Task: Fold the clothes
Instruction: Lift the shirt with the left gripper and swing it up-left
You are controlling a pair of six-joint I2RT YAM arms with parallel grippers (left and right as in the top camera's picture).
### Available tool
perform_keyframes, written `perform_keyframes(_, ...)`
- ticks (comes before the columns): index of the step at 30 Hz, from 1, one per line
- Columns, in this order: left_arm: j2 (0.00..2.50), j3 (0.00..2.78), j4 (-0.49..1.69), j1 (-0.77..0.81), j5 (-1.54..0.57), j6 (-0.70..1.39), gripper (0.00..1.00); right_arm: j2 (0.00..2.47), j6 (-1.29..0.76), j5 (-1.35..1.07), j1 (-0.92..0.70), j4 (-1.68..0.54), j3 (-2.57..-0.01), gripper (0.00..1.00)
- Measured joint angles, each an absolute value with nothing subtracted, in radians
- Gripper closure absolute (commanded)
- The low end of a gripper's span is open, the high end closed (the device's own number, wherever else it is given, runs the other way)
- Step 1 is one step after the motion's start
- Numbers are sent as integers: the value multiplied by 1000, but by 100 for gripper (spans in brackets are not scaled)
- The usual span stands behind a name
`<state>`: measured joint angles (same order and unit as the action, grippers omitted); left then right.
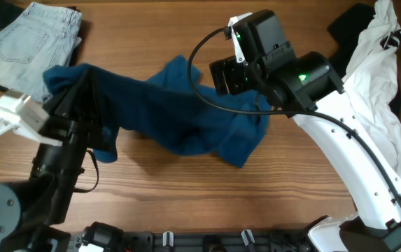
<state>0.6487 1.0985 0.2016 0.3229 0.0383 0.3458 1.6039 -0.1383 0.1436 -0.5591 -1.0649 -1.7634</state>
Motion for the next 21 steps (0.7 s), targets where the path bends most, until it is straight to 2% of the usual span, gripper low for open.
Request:
perform_keyframes(8, 649, 1100, 172, 325, 219, 271, 96, 1604, -241, 254, -559, -1110, -1763, 0)
perform_keyframes(15, 651, 1139, 117, 325, 265, 221, 96, 1604, -283, 338, -559, -1110, -1763, 0)
perform_keyframes(21, 651, 1187, 147, 325, 285, 212, 96, 1604, -266, 283, -558, -1110, -1763, 0)
